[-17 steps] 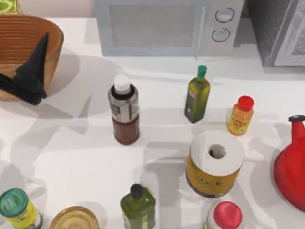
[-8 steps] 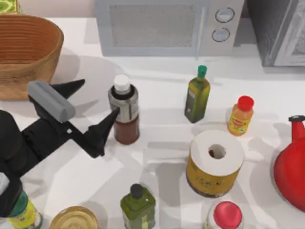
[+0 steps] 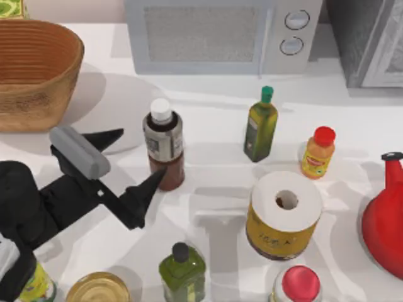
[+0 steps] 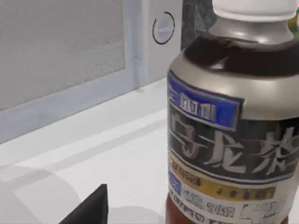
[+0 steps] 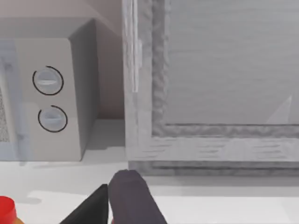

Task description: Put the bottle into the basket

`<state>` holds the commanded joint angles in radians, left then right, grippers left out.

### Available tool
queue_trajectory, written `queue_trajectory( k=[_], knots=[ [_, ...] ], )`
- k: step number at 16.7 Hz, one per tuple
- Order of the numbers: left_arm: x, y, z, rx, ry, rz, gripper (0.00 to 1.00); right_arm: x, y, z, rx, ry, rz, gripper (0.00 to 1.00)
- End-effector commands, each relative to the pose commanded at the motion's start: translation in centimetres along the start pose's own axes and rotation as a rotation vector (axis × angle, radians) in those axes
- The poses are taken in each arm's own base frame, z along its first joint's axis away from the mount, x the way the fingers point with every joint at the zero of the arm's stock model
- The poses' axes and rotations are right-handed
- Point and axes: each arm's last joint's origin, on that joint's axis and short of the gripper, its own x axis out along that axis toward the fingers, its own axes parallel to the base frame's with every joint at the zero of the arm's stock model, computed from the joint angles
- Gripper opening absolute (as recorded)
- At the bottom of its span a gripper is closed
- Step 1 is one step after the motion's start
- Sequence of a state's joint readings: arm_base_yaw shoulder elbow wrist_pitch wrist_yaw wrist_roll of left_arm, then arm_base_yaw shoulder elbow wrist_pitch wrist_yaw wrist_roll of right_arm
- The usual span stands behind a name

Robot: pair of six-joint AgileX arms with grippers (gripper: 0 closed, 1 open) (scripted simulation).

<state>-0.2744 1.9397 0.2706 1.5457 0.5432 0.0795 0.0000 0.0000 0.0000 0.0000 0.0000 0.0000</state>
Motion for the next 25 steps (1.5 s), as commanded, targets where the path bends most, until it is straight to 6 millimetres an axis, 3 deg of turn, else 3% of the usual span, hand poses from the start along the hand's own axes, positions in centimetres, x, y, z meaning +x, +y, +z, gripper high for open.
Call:
queue_trajectory(
  k=[4, 8, 12, 18, 25],
  knots=[
    [0.7, 0.6, 0.3, -0.003, -0.003, -0.003, 1.00, 0.0, 0.0, 0.0, 0.000, 0.000, 0.000, 1.00],
    [3.8, 1.3, 1.0, -0.005, -0.004, -0.006, 1.00, 0.0, 0.0, 0.0, 0.000, 0.000, 0.000, 1.00],
    [6.7, 0.3, 0.5, 0.000, -0.003, -0.006, 1.00, 0.0, 0.0, 0.0, 0.000, 0.000, 0.000, 1.00],
    [7.0, -0.2, -0.1, -0.002, 0.002, -0.005, 1.00, 0.0, 0.0, 0.0, 0.000, 0.000, 0.000, 1.00],
    [7.0, -0.2, -0.1, -0.002, 0.002, -0.005, 0.47, 0.0, 0.0, 0.0, 0.000, 0.000, 0.000, 1.00]
  ],
)
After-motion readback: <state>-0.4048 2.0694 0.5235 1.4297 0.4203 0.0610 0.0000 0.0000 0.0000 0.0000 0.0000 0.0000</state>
